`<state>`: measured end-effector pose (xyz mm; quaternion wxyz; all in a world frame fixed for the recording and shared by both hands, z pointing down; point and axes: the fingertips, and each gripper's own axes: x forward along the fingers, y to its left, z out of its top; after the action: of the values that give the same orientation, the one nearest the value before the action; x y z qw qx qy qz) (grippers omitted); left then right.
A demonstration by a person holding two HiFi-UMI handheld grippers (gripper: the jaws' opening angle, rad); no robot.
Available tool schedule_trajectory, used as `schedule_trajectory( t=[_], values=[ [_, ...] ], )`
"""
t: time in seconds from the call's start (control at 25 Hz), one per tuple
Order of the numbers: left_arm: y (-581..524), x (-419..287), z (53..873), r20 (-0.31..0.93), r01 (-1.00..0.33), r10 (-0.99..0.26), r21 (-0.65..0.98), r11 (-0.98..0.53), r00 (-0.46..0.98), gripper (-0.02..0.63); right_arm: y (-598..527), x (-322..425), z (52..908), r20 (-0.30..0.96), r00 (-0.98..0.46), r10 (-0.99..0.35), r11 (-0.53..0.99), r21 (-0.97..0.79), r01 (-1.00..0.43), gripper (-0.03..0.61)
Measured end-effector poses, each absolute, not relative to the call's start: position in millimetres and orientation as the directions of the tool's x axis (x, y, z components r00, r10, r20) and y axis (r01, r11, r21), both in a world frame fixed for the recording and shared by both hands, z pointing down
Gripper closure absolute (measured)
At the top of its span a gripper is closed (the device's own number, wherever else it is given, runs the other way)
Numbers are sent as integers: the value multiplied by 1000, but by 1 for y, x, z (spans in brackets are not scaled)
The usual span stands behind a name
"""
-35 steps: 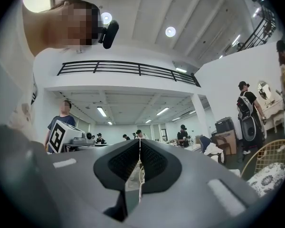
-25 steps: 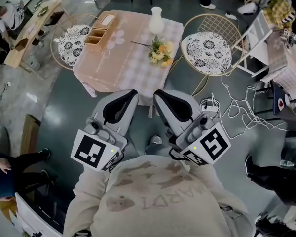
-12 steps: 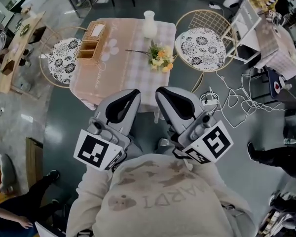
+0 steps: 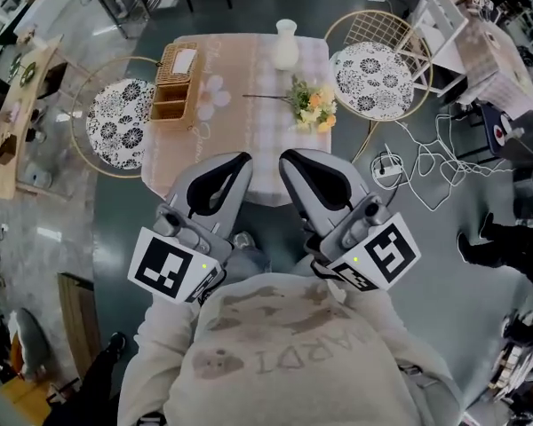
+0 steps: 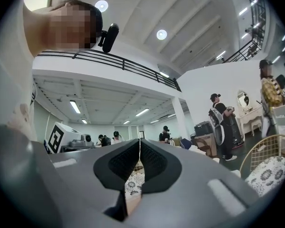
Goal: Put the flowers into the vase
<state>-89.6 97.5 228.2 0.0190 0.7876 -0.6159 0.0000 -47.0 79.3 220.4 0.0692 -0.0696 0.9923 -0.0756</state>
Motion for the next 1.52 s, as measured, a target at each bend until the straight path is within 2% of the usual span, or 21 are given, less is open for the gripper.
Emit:
schedule_trajectory(
  t=[0.28, 0.72, 1.52],
  values=[
    [105, -128, 235, 26, -939, -939, 46, -342, 343, 614, 87, -75, 226, -117, -955, -274, 953, -168, -253, 547],
    [81, -131, 249, 3, -876, -880, 99, -472, 474, 614, 60, -59, 232, -79, -887, -455, 883, -169, -438, 546],
    [-1, -176, 274, 58, -875, -875, 92, -475, 481, 614, -25, -97, 232, -83, -871, -483, 868, -172, -465, 546]
  ],
)
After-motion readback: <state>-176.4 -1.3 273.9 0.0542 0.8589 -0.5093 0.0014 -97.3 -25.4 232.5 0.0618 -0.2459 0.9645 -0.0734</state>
